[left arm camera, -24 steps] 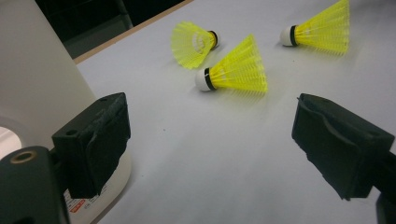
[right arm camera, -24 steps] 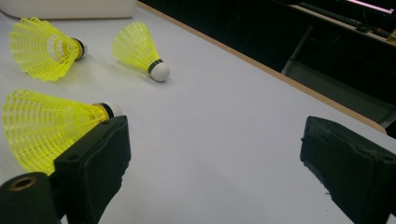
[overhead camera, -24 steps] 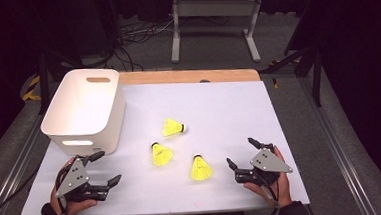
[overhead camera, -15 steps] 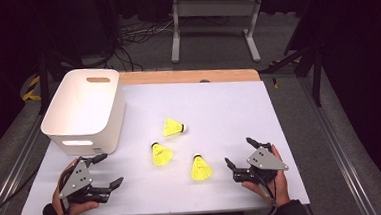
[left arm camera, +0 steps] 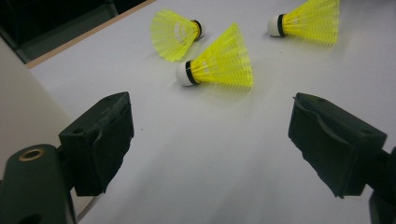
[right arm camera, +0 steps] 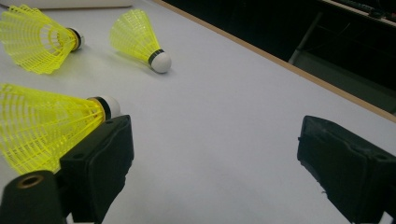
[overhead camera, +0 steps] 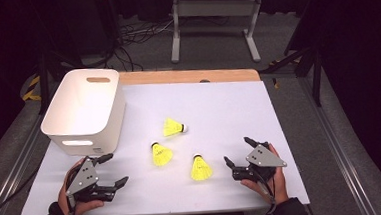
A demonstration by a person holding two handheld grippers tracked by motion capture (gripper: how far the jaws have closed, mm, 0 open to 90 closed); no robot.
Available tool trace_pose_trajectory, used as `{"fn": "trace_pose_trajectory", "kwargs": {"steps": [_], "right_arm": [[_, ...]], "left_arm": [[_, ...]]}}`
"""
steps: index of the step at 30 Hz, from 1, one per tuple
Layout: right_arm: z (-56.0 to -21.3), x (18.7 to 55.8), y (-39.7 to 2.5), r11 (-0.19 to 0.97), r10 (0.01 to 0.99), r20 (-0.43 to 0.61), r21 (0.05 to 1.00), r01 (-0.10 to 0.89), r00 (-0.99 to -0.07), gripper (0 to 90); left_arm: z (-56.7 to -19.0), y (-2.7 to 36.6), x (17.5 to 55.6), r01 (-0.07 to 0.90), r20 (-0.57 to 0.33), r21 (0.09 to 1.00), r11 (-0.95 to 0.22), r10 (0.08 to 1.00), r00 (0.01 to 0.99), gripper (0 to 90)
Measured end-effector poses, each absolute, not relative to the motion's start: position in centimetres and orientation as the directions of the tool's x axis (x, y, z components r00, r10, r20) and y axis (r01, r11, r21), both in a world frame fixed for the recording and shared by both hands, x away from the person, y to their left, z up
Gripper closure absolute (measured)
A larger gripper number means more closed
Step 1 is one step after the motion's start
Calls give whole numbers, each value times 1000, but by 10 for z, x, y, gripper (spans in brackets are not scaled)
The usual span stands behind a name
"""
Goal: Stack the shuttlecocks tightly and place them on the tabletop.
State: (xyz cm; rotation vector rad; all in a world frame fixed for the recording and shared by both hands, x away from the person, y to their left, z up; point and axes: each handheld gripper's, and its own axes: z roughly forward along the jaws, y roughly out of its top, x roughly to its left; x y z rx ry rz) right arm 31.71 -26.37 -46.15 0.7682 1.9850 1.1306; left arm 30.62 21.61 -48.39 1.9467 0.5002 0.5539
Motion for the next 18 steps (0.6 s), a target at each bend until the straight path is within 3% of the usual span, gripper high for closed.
{"fn": "trace_pose_trajectory", "kwargs": {"steps": [18], "right_arm": [[-462, 318, -263, 445, 769, -286, 881, 158, -571, 137]], "left_arm": [[-455, 181, 335, 78, 141, 926, -370, 530, 836, 257]]}}
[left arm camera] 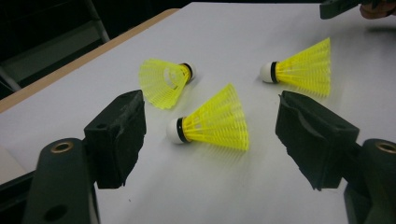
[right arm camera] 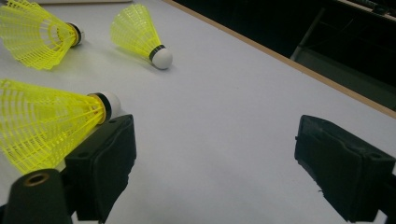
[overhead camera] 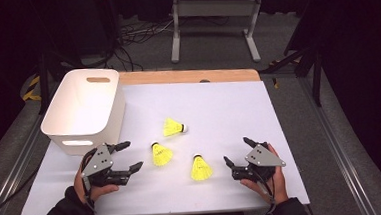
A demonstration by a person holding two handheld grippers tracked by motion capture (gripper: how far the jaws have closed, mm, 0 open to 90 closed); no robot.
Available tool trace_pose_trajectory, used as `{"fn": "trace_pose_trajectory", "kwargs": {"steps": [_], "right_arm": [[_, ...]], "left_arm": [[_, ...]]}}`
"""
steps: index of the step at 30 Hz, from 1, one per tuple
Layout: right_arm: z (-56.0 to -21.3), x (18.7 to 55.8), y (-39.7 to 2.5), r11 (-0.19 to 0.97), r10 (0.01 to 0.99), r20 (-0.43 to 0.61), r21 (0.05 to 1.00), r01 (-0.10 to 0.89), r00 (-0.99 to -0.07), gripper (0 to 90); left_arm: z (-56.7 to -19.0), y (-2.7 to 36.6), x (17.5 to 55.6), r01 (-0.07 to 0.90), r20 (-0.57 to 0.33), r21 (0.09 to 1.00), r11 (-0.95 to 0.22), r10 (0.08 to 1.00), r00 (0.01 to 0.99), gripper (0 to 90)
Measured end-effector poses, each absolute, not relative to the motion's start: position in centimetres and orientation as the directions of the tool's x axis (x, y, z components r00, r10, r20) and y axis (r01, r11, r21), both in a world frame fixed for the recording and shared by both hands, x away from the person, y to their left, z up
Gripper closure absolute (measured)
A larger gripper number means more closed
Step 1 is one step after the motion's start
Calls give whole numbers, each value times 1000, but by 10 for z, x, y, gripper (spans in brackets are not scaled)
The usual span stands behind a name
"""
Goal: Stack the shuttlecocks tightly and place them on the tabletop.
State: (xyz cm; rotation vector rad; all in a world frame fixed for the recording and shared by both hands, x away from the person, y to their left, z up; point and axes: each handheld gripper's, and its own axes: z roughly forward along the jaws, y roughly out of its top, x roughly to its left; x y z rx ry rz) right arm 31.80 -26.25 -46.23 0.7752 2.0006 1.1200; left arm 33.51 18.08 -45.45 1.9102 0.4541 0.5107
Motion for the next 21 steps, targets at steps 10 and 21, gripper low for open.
{"fn": "trace_pose_trajectory", "kwargs": {"steps": [10, 21], "right_arm": [[-463, 321, -265, 450, 767, -283, 877, 168, -576, 136], [-465, 322, -263, 474, 741, -295, 866, 159, -603, 136]], "left_arm": [[-441, 150, 361, 51, 123, 936, -348, 461, 879, 261], [-440, 131, 385, 62, 134, 917, -395, 450, 883, 239]]}}
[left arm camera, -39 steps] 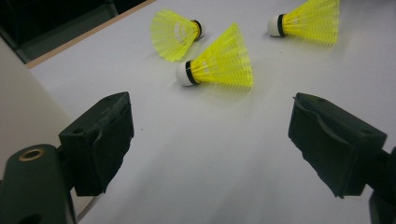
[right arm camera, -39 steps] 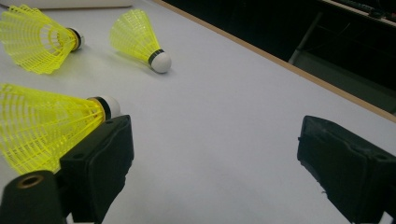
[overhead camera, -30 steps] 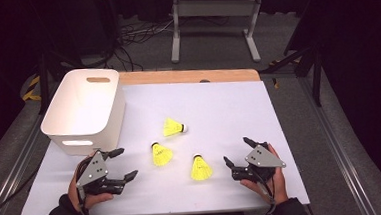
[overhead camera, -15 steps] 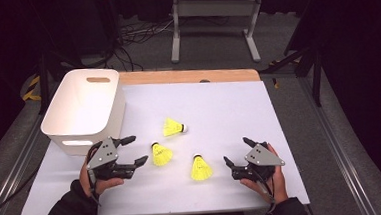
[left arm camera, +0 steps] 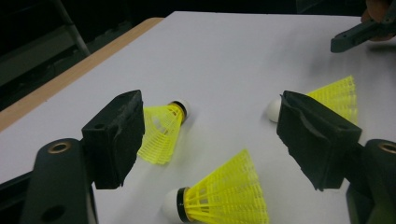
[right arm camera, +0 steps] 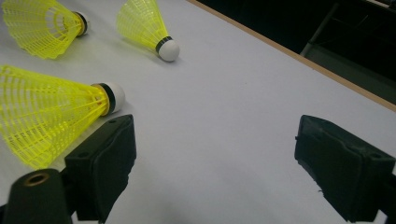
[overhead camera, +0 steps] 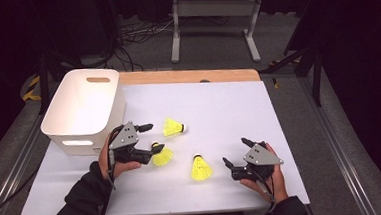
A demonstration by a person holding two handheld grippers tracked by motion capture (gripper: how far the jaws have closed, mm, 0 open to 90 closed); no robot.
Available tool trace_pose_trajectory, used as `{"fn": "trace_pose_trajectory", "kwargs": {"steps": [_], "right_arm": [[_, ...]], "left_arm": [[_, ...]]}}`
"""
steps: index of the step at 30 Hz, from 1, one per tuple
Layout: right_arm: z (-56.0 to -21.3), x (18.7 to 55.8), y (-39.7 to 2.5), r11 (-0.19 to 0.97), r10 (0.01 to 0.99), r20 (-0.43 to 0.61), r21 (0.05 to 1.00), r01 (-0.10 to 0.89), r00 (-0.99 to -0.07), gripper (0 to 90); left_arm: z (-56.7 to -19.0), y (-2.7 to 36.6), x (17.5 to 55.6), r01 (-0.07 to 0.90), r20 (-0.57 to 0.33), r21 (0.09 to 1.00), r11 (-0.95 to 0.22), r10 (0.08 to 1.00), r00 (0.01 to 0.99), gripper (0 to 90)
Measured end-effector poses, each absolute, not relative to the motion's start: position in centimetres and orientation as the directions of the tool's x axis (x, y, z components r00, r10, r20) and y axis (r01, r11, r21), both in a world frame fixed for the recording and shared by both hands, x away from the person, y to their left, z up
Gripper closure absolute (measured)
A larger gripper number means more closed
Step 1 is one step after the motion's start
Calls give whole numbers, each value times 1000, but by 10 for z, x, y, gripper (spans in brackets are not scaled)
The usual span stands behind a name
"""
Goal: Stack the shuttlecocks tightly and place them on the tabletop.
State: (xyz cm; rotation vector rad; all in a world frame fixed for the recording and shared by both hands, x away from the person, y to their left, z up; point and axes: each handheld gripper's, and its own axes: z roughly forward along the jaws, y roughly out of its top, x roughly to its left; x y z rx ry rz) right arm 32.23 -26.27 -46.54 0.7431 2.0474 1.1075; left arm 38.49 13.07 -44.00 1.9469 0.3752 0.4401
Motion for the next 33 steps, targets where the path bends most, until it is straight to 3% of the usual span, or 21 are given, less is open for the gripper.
{"fn": "trace_pose_trajectory", "kwargs": {"steps": [12, 17, 24, 33], "right_arm": [[-465, 321, -260, 488, 730, -306, 859, 153, -611, 140], [-467, 321, -259, 504, 721, -312, 849, 159, -619, 145], [-469, 323, -259, 515, 715, -313, 840, 168, -625, 149], [-469, 323, -257, 519, 711, -314, 838, 168, -629, 152]], "left_arm": [[-460, 131, 374, 87, 171, 841, -534, 415, 894, 239], [-466, 128, 378, 125, 193, 787, -604, 434, 880, 286], [-474, 125, 387, 154, 163, 777, -611, 431, 888, 378], [-468, 112, 392, 120, 185, 783, -611, 413, 892, 423]]}}
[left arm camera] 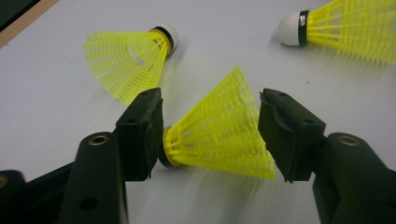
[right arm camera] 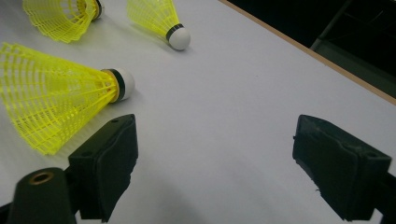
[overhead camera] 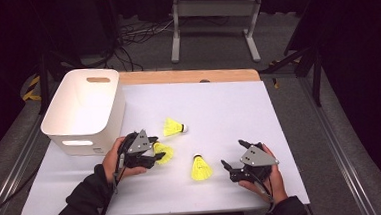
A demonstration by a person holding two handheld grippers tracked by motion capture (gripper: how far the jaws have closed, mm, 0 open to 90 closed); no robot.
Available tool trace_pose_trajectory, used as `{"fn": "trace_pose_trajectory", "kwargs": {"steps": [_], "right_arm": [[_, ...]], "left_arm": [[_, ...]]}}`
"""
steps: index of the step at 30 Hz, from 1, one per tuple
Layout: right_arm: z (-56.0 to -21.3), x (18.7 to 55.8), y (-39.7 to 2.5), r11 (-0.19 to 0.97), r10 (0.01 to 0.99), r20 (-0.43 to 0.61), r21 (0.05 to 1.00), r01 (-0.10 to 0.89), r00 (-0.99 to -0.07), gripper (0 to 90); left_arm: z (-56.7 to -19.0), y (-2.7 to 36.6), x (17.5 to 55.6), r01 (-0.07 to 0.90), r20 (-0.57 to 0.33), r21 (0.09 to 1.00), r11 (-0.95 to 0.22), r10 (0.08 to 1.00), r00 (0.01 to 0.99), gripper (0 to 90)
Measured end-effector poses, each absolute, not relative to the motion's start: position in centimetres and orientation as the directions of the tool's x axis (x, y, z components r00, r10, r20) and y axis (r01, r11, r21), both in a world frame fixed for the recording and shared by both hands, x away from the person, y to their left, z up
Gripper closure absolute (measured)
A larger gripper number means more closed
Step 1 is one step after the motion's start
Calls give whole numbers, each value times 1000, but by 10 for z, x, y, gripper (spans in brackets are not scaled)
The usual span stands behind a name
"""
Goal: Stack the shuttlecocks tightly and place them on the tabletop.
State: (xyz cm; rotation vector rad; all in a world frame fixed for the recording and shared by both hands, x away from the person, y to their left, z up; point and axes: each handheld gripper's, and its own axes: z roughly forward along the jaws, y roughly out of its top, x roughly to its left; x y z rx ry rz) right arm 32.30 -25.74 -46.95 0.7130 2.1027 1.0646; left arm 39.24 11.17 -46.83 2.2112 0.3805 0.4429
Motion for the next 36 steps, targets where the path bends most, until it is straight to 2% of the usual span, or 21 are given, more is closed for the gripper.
{"fn": "trace_pose_trajectory", "kwargs": {"steps": [5, 7, 8, 12, 13, 21, 30, 36], "right_arm": [[-471, 324, -257, 524, 708, -313, 834, 174, -633, 155], [-471, 324, -257, 527, 706, -312, 831, 177, -636, 157], [-471, 324, -257, 531, 702, -313, 828, 178, -640, 158], [-472, 325, -256, 537, 699, -316, 825, 179, -642, 160], [-472, 325, -256, 539, 698, -319, 823, 178, -641, 160], [-472, 324, -255, 549, 691, -325, 817, 175, -646, 164], [-471, 325, -256, 548, 688, -325, 819, 171, -649, 164], [-471, 325, -255, 543, 685, -317, 822, 169, -656, 164]], "left_arm": [[-468, 106, 400, 134, 171, 780, -611, 414, 894, 492], [-470, 103, 403, 136, 186, 750, -647, 403, 896, 537], [-472, 101, 404, 136, 188, 741, -658, 397, 898, 593], [-468, 98, 404, 131, 205, 726, -675, 394, 896, 664], [-466, 96, 405, 127, 216, 723, -679, 397, 892, 664], [-439, 85, 415, 131, 311, 631, -765, 404, 860, 873], [-428, 96, 419, 225, 309, 547, -807, 444, 841, 882], [-431, 82, 427, 228, 297, 518, -824, 424, 856, 871]]}}
